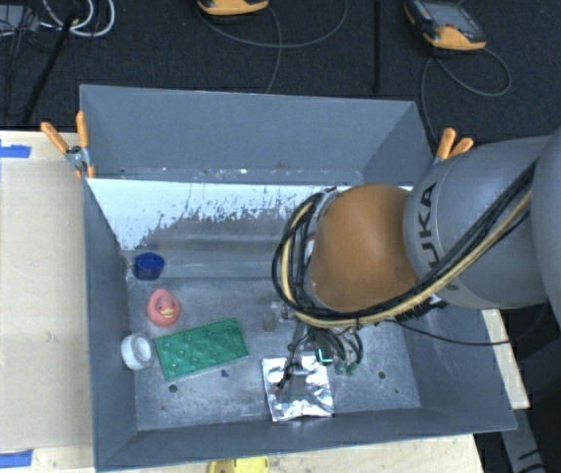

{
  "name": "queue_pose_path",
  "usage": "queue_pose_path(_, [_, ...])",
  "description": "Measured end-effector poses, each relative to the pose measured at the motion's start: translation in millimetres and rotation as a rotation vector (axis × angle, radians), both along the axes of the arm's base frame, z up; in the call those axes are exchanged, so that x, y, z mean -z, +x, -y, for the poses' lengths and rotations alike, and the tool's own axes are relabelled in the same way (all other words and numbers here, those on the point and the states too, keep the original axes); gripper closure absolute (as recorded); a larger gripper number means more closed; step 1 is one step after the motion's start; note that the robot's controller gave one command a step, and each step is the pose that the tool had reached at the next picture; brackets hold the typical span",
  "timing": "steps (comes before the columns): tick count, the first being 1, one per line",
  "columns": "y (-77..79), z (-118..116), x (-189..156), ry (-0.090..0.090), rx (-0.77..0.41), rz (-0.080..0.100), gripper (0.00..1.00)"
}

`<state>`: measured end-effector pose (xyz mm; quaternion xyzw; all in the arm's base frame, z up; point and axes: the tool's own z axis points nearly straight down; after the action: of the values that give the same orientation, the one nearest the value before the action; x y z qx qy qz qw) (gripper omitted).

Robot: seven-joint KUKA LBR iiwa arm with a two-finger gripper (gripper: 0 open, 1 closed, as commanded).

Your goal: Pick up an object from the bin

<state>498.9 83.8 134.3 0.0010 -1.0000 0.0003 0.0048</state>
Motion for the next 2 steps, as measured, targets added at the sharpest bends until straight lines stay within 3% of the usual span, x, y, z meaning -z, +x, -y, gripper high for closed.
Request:
queue_pose_path(1, [22.2, -109.9, 66.9, 0.002, 0.137, 0.008, 0.0])
queue_pose_path(2, [27.5, -97.8, 34.3, 0.001, -0.082, 0.01, 0.0])
